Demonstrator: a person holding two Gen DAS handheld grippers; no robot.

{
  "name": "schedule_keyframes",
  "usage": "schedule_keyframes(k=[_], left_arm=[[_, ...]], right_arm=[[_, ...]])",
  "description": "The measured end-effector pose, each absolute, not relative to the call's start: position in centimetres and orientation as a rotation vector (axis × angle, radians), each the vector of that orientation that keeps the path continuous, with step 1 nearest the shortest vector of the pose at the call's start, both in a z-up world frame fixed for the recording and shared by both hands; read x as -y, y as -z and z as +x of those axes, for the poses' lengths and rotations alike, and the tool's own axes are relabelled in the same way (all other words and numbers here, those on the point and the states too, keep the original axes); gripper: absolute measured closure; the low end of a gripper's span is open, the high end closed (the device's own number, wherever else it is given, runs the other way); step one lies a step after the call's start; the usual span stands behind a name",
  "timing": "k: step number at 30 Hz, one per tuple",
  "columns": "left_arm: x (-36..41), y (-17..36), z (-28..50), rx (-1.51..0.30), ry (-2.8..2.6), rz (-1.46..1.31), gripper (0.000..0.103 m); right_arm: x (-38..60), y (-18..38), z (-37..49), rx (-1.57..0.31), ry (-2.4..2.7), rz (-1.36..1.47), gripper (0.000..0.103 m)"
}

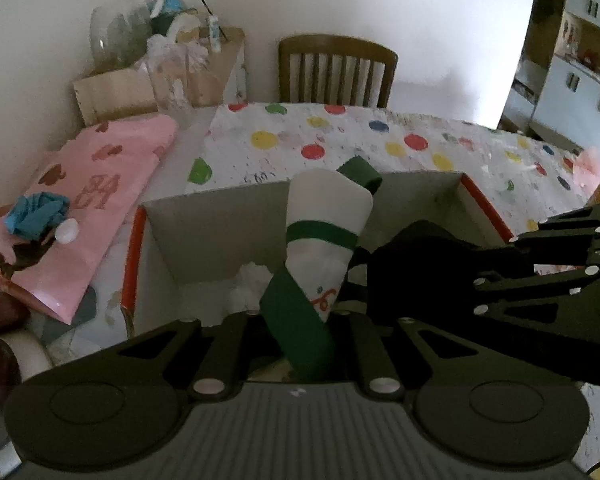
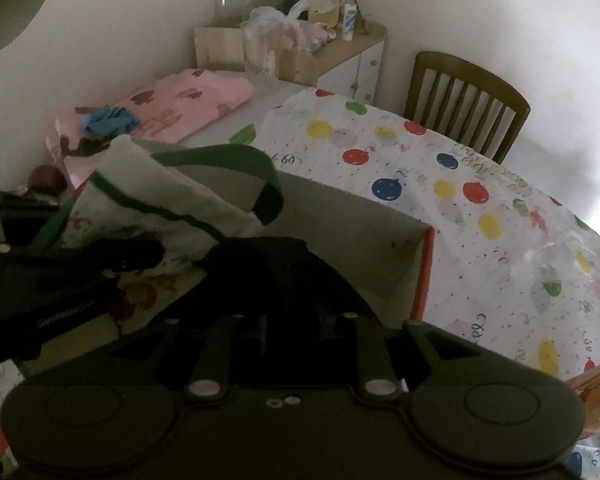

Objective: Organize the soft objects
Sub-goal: 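Lower the tote bag into the box with the left tool while the right tool drops the mask in, then withdraw both open tools from the box back over the table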

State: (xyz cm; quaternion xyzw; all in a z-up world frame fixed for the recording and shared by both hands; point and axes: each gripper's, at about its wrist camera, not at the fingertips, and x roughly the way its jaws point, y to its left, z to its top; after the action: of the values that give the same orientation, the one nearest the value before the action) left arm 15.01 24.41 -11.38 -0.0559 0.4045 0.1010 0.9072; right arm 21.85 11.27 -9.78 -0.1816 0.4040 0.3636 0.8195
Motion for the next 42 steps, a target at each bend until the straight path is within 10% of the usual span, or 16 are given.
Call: schedule_keyframes(k=[9, 13, 42], left_arm=[[-24.1, 12.0, 14.1, -0.86, -0.159, -0.112, 0.069], [-24.2, 12.0, 13.0, -0.834, -0.176, -0.11, 0.029], [-19.7, 5.5, 7.9, -0.693, -0.085, -0.143, 0.018]], right_arm=[[-10.3, 9.0, 20.2, -0.825, -0.831, -0.414, 0.037], [-9.8, 8.6, 19.3, -0.807, -0.846, -0.428, 0.031], [0.8, 1.3, 15.2, -0.757, -0.813, -0.267, 0.0]])
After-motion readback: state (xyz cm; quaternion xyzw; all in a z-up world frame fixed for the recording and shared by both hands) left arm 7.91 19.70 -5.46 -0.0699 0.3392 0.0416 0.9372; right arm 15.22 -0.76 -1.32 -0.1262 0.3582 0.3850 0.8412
